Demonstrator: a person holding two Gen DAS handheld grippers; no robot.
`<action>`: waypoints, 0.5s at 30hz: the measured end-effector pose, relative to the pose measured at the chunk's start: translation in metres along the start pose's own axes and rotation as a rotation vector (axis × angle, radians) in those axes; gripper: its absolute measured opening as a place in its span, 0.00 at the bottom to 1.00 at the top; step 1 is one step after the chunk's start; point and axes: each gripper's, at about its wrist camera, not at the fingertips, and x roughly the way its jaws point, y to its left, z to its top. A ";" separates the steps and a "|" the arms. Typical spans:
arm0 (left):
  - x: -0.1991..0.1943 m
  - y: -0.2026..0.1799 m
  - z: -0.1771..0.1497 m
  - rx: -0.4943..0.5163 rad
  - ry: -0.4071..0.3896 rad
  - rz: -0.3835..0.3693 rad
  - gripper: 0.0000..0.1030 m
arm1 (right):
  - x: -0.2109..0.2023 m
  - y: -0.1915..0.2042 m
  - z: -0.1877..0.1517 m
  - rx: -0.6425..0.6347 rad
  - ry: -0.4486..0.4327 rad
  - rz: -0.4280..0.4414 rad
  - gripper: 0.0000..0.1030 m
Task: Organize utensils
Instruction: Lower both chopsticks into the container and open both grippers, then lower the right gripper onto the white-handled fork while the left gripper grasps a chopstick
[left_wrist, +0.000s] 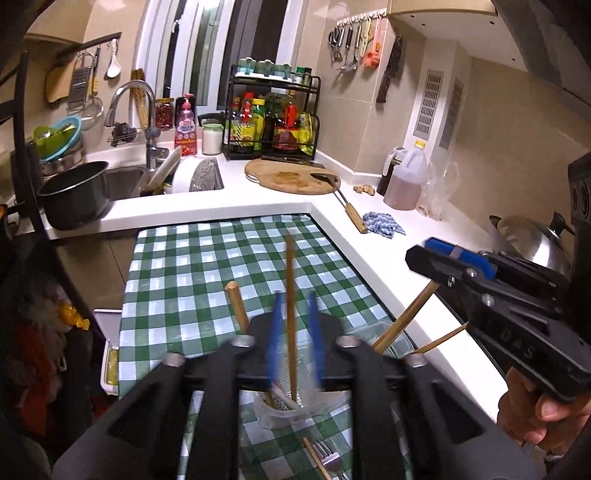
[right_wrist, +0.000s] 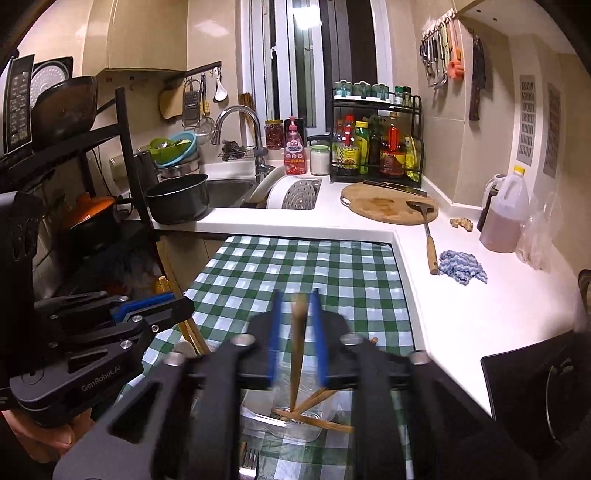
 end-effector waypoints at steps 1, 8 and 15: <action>-0.006 0.001 0.000 -0.005 -0.019 0.000 0.28 | -0.005 -0.001 0.001 0.005 -0.011 -0.008 0.37; -0.071 0.002 -0.007 -0.024 -0.160 0.024 0.28 | -0.066 -0.003 0.006 -0.006 -0.128 -0.046 0.37; -0.131 -0.001 -0.056 -0.039 -0.223 0.077 0.28 | -0.144 0.006 -0.023 -0.039 -0.259 -0.041 0.38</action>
